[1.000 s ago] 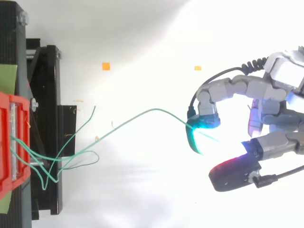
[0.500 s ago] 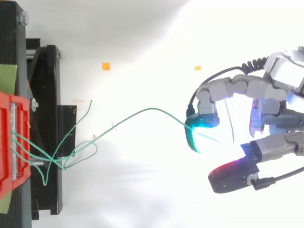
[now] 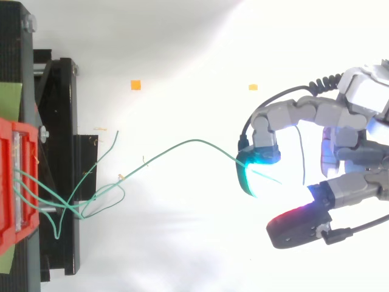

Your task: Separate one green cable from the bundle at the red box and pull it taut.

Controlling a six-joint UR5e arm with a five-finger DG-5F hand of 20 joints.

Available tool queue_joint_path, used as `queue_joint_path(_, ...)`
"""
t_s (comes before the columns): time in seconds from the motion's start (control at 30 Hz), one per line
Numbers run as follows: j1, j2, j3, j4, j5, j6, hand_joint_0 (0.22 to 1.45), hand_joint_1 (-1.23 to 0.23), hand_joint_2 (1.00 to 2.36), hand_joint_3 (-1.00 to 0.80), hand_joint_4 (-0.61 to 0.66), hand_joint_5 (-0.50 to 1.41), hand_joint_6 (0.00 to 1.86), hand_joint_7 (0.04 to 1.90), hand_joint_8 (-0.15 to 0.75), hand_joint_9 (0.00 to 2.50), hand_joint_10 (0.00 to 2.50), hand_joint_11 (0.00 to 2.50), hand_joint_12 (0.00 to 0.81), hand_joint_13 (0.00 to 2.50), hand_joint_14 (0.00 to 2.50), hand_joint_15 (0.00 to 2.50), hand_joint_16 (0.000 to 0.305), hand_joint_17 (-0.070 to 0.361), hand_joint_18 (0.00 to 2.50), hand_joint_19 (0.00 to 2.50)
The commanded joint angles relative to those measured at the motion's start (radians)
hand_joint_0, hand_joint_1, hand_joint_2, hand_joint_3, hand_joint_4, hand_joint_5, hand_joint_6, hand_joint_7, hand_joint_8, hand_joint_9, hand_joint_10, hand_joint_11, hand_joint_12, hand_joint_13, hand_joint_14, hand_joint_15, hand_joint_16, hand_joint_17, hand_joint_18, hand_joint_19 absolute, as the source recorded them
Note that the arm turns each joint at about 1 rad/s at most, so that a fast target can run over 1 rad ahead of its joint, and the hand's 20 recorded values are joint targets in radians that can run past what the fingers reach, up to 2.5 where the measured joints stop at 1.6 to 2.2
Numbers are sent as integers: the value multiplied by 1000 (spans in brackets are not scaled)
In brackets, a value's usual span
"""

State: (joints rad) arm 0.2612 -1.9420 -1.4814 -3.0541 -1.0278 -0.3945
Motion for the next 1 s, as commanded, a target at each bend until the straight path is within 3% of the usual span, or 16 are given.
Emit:
queue_joint_path(0.0,0,0,1,-2,-3,-1,718,-750,1012,-318,-14,146,503,1380,-4,2500,2500,380,423,2500,27,1589,46,104,1854,387)
queue_joint_path(0.97,0,0,0,0,-3,-7,717,-754,1013,-306,-17,147,502,1377,-4,2500,2500,362,418,2500,26,1593,45,101,1846,393)
